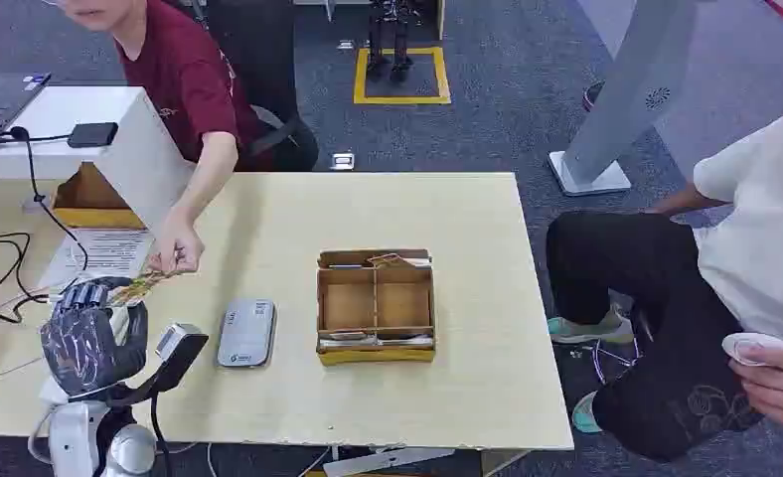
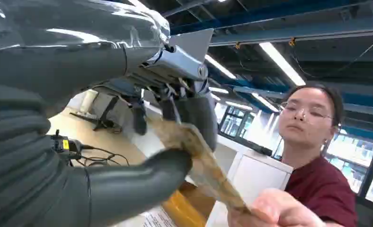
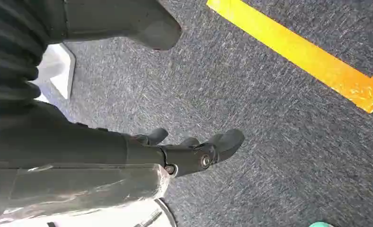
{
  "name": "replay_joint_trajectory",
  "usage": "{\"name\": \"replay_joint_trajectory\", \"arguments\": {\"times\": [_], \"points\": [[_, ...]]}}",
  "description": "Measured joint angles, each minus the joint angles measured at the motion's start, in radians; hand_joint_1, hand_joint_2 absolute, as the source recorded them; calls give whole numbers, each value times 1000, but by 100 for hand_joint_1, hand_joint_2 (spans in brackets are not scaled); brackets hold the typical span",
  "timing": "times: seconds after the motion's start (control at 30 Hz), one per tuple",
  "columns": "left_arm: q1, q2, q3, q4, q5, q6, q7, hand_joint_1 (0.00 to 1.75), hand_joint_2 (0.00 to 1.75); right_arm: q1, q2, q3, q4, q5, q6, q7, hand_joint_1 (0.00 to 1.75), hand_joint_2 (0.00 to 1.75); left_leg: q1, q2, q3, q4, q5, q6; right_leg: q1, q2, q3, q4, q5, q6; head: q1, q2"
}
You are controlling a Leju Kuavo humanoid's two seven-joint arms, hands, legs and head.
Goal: Pass the card to the sensor for recognition and then transmit it.
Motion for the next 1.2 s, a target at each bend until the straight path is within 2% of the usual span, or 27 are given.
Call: {"name": "replay_joint_trajectory", "arguments": {"times": [0.57,0.67,0.77,0.9,1.0,1.2], "points": [[0,0,0,0,33,-18,-26,175,175,-3,1,-21,0,1,-2,-3,0,175,0,0,0,0,0,0,0,0,0,0,0,0,0,0],[0,0,0,-1,72,-25,-46,175,175,-3,1,-22,0,2,-3,-4,0,175,0,0,0,0,0,0,0,0,0,0,0,0,0,0],[0,-10,4,-14,147,-70,-72,175,175,-4,2,-27,0,5,-3,-6,0,175,0,0,0,0,0,0,0,0,0,0,0,0,0,0],[-6,-44,21,-48,294,-237,-76,175,175,-5,3,-43,0,6,-5,-6,0,175,0,0,0,0,0,0,0,0,0,0,0,0,0,0],[-12,-61,28,-62,309,-261,-76,175,175,-5,4,-50,0,6,-9,-6,0,175,0,0,0,0,0,0,0,0,0,0,0,0,0,0],[-15,-76,32,-75,311,-263,-76,175,175,-6,6,-56,0,6,-10,-6,0,175,0,0,0,0,0,0,0,0,0,0,0,0,0,0]]}}
